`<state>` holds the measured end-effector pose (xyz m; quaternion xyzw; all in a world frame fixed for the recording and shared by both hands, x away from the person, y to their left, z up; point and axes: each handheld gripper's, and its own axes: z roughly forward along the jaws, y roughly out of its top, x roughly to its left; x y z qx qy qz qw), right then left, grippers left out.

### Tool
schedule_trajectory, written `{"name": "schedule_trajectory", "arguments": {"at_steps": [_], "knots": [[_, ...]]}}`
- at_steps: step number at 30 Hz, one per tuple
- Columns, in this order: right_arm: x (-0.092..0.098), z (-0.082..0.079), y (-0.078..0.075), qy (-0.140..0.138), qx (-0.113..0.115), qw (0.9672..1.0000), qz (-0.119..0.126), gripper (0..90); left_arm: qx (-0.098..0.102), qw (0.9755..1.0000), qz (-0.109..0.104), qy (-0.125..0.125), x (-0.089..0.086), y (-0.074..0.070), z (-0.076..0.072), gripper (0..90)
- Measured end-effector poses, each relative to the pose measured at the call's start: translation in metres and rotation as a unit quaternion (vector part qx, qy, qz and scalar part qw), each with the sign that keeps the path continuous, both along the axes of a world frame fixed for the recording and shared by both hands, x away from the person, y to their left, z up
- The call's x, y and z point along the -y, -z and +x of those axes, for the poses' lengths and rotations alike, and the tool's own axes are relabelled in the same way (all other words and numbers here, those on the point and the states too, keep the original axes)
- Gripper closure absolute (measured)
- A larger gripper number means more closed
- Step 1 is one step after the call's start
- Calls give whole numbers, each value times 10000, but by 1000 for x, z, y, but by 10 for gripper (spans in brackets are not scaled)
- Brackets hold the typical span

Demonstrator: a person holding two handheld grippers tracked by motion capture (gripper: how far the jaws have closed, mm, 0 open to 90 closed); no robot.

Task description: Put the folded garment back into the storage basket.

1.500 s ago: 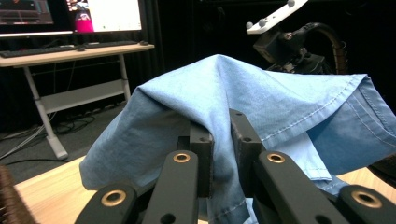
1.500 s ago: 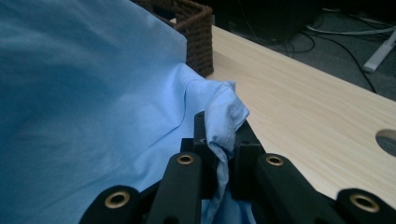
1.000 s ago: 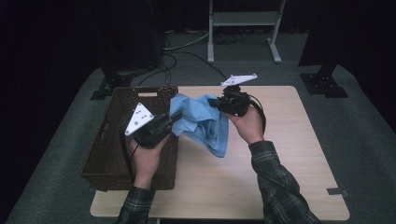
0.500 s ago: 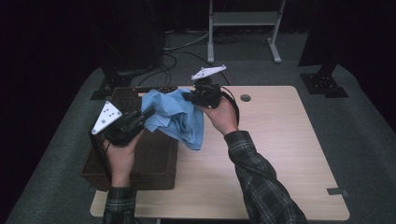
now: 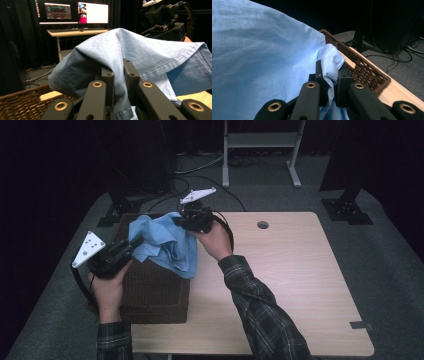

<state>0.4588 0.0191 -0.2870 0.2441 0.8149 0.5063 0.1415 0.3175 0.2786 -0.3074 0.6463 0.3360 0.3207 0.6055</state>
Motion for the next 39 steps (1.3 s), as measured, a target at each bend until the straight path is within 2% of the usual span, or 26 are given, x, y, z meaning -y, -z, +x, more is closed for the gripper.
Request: {"name": "schedule_trajectory", "arguments": {"at_steps": [13,19,29,39], "knots": [[-38,8,21,-277,-124,9992,270,842,23,9993,-147,-348,-47,15,-5,823],[-52,12,35,-387,-188,9987,255,841,-69,9993,-117,-341,-62,27,-4,822],[-64,17,61,-483,-241,9984,161,840,-332,9989,25,-340,-69,43,4,822],[-66,21,78,-492,-386,9980,57,838,-557,9978,158,-310,-68,48,9,820]]}}
